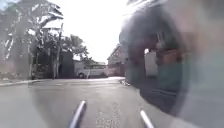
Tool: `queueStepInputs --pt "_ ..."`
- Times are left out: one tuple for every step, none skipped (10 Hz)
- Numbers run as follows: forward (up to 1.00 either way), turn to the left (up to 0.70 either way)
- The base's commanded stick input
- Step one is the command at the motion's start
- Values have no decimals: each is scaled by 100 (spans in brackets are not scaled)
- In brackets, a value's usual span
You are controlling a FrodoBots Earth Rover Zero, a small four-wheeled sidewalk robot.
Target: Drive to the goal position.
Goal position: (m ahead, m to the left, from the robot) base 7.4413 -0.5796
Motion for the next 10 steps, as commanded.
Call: queueStepInputs --pt "85 0" --pt "85 0" --pt "85 0" --pt "85 0" --pt "85 0" --pt "85 0" --pt "85 0" --pt "85 0" --pt "85 0" --pt "85 0"
